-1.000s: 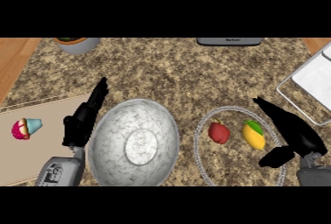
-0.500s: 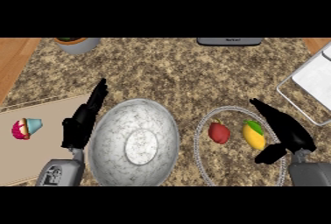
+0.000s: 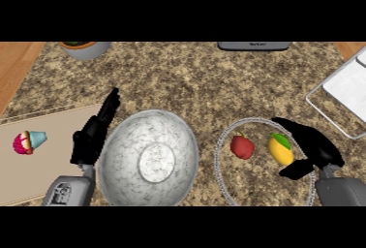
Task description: Pick the lemon from the placemat and place it in the tiered shelf
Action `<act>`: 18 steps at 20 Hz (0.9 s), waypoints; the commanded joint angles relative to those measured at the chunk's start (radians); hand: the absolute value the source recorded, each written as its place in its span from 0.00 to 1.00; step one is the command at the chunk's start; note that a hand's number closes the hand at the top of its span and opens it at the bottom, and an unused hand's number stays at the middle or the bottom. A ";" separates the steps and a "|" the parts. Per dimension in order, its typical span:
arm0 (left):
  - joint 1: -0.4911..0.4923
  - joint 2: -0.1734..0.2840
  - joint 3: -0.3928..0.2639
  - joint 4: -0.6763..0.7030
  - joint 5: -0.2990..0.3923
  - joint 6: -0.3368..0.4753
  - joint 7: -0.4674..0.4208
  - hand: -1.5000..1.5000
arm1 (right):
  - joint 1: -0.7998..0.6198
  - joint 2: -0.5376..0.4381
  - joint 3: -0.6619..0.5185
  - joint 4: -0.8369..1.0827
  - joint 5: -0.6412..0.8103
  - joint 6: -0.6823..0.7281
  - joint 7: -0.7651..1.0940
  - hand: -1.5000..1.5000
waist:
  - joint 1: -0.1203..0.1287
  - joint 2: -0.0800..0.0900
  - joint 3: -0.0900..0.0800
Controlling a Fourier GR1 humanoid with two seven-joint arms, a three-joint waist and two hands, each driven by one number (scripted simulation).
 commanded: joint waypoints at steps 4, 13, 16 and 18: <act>-0.004 0.008 0.018 0.017 0.011 -0.022 -0.022 0.50 | 0.036 -0.029 0.060 -0.029 0.078 -0.004 -0.061 1.00 | -0.002 0.000 0.000; 0.003 0.012 0.025 -0.019 -0.003 -0.010 0.009 0.50 | 0.279 -0.219 0.030 -0.151 0.037 -0.065 -0.414 1.00 | -0.029 -0.004 0.000; 0.055 0.019 0.045 -0.007 0.006 -0.006 -0.019 0.50 | 0.414 -0.374 0.017 -0.199 0.005 -0.073 -0.663 1.00 | -0.058 -0.010 0.000; -0.008 0.016 0.035 -0.056 0.007 -0.008 0.049 0.50 | 0.479 -0.426 -0.075 -0.167 -0.068 -0.109 -0.796 1.00 | -0.041 -0.007 0.001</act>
